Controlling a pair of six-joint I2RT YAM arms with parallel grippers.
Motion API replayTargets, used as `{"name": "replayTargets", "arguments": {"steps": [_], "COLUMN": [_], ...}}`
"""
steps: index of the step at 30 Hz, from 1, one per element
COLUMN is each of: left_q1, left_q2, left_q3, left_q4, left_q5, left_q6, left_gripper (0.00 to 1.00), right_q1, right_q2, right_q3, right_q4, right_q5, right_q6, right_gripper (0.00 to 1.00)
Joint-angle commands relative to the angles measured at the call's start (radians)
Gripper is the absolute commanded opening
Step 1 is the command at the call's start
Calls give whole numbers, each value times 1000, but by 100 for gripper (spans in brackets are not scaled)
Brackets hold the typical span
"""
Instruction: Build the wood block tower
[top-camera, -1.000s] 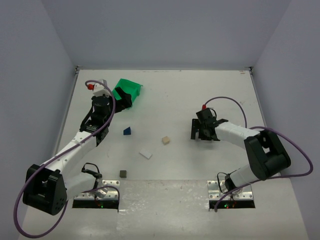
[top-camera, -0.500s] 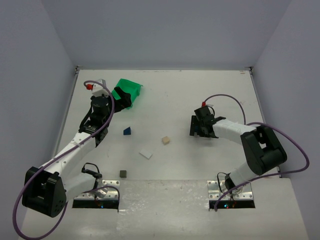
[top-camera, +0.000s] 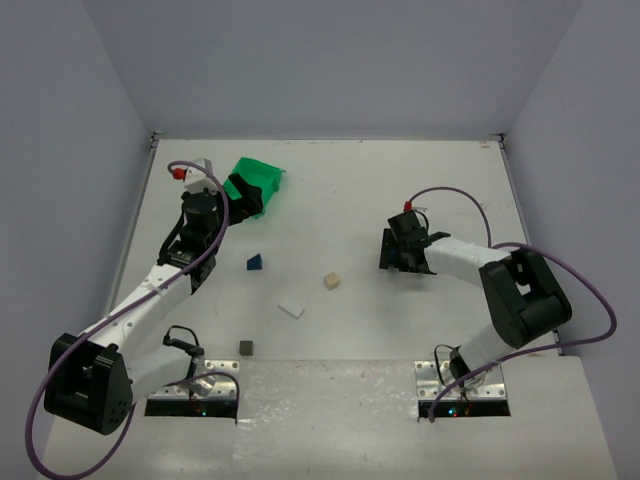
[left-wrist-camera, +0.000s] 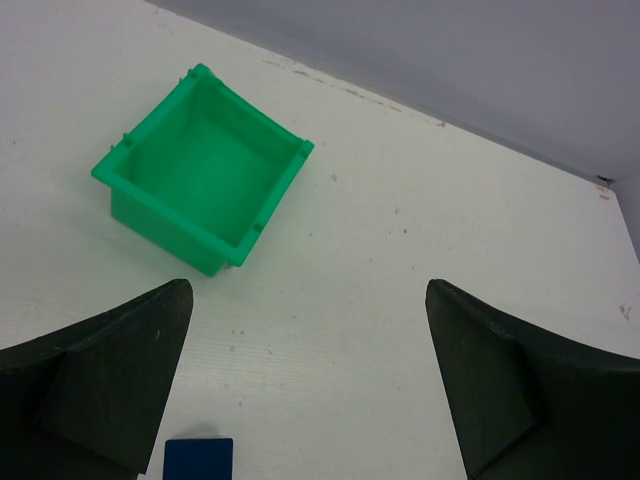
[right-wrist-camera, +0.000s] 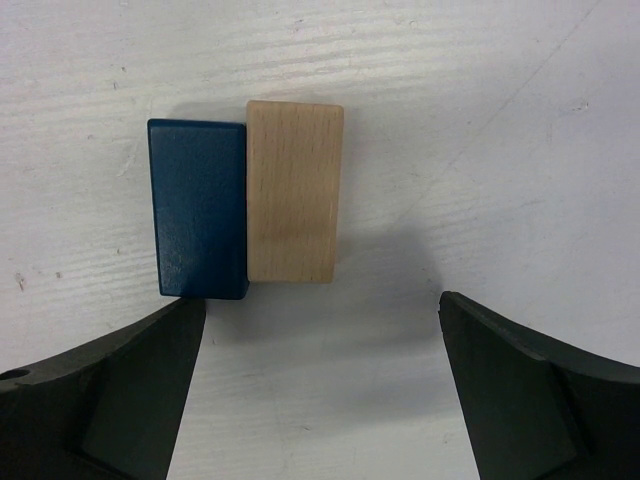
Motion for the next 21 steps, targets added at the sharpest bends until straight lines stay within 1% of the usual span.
{"name": "replayTargets", "arguments": {"steps": [1,14,17,21], "left_q1": [-10,-12,-12,-13], "left_q2": [-16,-18,-19,-22], "left_q3": [22,22,22,22], "left_q4": [47,45,45,43], "left_q5": [5,3,4,3], "left_q6": [2,1,2,2], "left_gripper": [100,100,100,100], "right_q1": [0,1,0,6], "right_q2": [27,12,-3,-64], "right_q3": [19,14,5,-14], "right_q4": [-20,-20,-15,-11], "right_q5": [51,46,13,-29], "right_q6": [6,3,-7,-23], "right_gripper": [99,99,99,99]}}
